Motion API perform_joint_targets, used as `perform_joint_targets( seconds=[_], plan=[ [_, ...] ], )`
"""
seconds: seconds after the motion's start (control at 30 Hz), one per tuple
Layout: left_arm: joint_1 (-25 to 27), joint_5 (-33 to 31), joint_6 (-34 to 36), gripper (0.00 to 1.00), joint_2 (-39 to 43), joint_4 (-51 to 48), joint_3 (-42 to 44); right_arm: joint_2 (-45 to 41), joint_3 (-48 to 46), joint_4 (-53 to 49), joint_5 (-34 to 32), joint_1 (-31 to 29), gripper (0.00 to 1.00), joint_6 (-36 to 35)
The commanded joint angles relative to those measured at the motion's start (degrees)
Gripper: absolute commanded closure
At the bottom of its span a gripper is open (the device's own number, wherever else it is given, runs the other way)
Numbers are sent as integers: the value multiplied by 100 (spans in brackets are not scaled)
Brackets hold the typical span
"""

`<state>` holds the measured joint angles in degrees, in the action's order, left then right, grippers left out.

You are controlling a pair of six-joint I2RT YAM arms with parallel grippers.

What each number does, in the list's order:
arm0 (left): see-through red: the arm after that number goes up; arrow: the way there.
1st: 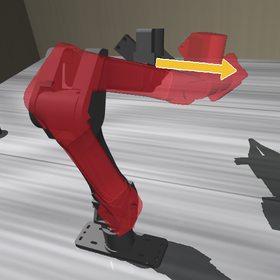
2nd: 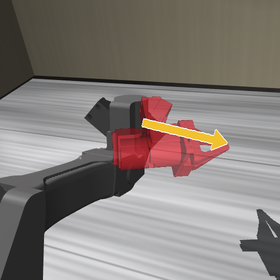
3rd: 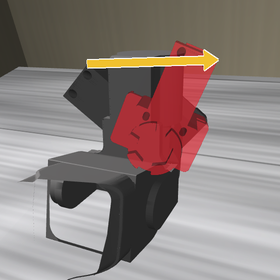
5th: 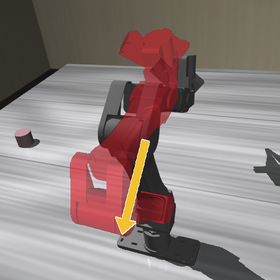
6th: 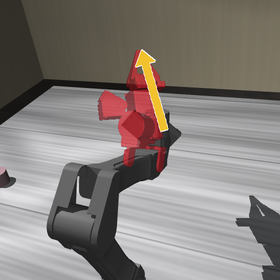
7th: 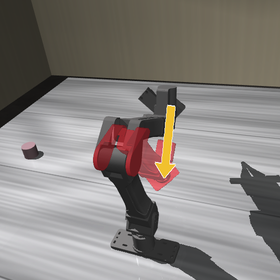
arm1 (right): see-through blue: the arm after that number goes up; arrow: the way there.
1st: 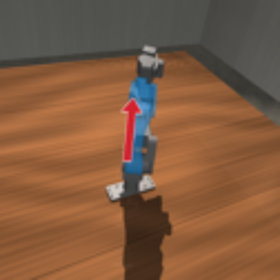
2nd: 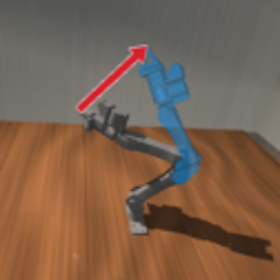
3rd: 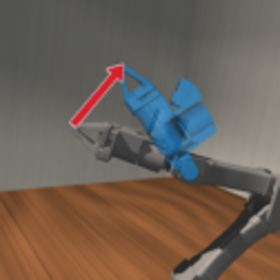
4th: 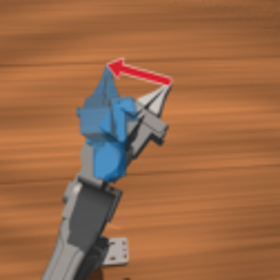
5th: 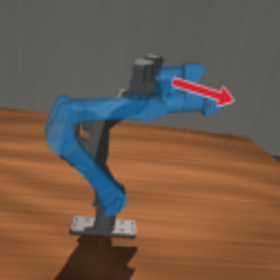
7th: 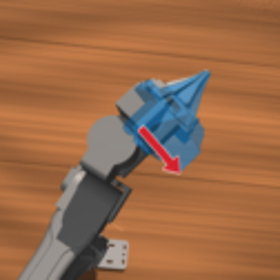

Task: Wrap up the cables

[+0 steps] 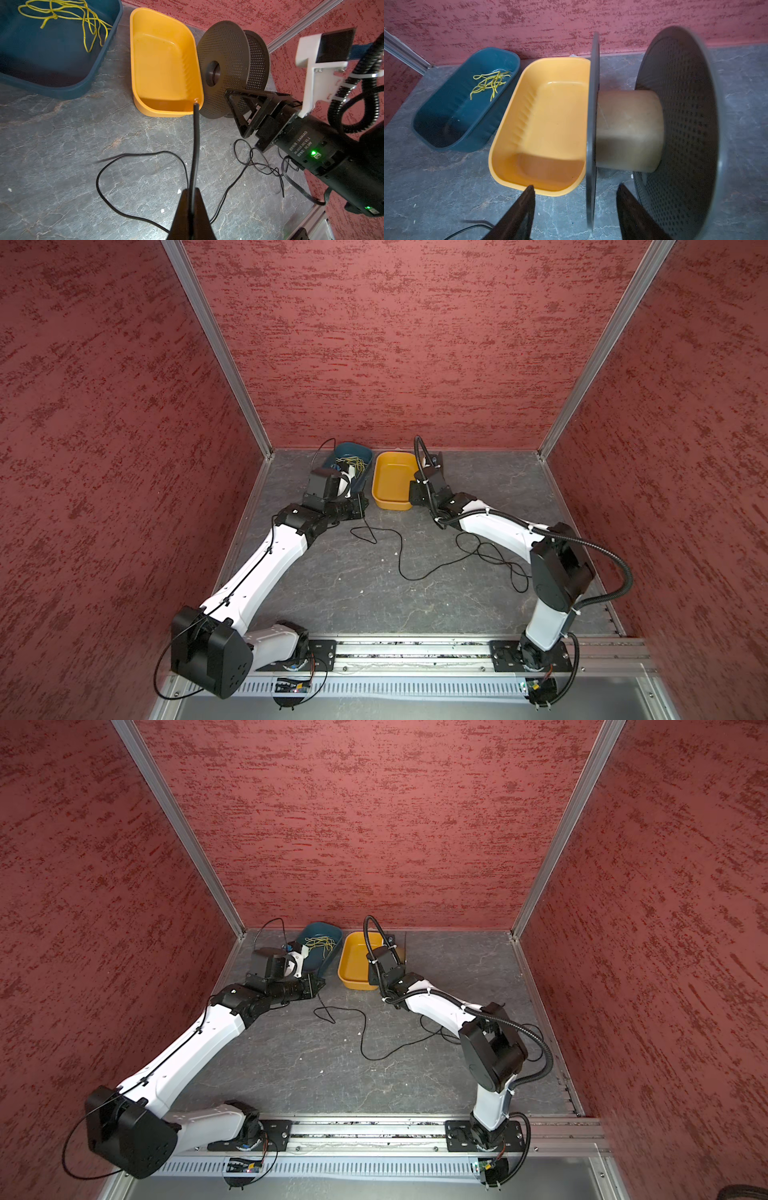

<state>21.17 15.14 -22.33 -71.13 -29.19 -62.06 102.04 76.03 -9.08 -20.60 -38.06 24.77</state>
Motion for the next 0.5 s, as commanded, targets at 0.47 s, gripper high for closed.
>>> perform_joint_targets(
  seconds=[0.47],
  plan=[
    [173,229,-943,100,-726,630,-1176,-3063,-3418,3196,2183,-572,17,-1392]
  ],
)
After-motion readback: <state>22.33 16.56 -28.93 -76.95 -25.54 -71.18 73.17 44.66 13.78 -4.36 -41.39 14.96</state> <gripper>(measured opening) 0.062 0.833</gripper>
